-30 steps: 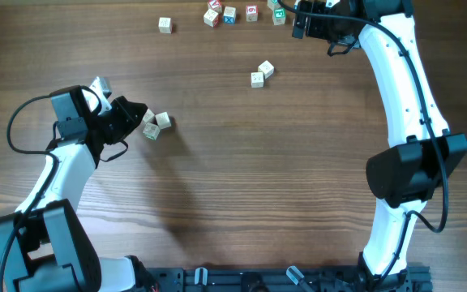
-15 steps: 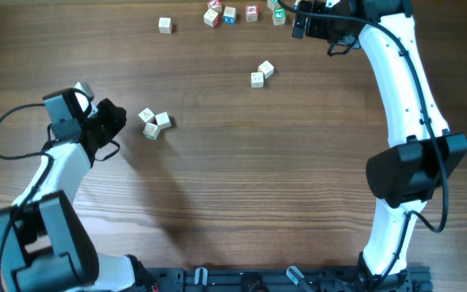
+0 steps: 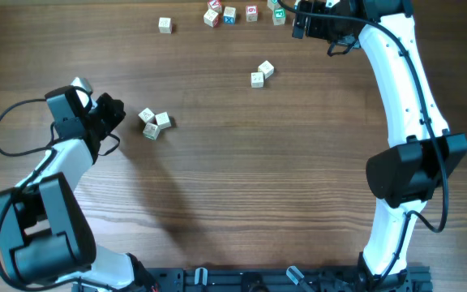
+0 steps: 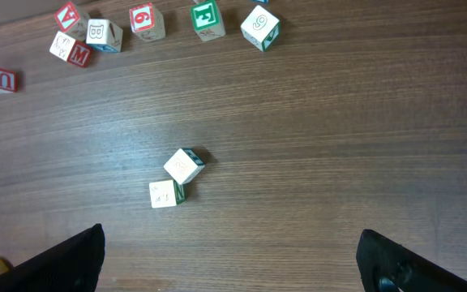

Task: Form a circle

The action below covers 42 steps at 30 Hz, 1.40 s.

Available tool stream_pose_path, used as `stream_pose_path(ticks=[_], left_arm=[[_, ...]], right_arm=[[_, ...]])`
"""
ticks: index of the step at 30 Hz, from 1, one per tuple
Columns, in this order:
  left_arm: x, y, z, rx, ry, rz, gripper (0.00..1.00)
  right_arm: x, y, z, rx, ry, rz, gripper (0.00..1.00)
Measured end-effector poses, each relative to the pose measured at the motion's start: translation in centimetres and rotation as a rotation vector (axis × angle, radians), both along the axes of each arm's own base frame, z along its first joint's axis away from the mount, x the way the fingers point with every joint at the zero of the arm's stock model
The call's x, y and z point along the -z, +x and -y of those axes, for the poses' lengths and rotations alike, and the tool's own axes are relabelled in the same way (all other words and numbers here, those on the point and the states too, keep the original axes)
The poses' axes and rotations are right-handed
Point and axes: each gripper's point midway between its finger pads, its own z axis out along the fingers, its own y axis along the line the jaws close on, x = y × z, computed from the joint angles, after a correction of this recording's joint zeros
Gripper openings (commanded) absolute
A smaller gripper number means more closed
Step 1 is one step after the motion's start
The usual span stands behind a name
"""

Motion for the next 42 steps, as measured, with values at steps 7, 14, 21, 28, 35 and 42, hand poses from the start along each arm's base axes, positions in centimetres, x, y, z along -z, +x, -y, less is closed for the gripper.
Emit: stream_pose_path(ticks=[7,14,21,28,35,42], left_arm=[[1.7,0.6,-0.2,-0.024,-0.028,-0.011,0.04],[2.0,0.4,0.8,0.013,-0.075,-0.018,0.04],[2.2,0.1,2.0,0.041,-0.098,-0.039,0.04],[3.0,-0.8,2.3,0.042,-0.117,-0.09,0.04],[3.1,-0.9,2.4,0.041,-0.119,-0.096,0.04],[3.1,-0.9,2.4,0.041,-0.118,-0.096,0.04]], right_arm=[[0.0,0.0,0.0,0.0,0.0,0.0,1.0],[0.0,0.0,0.0,0.0,0.0,0.0,1.0],[0.0,0.0,0.0,0.0,0.0,-0.001,1.0],[0.0,0.0,0.0,0.0,0.0,0.0,1.0],[0.0,0.0,0.0,0.0,0.0,0.0,1.0],[0.0,0.0,0.0,0.0,0.0,-0.001,1.0]])
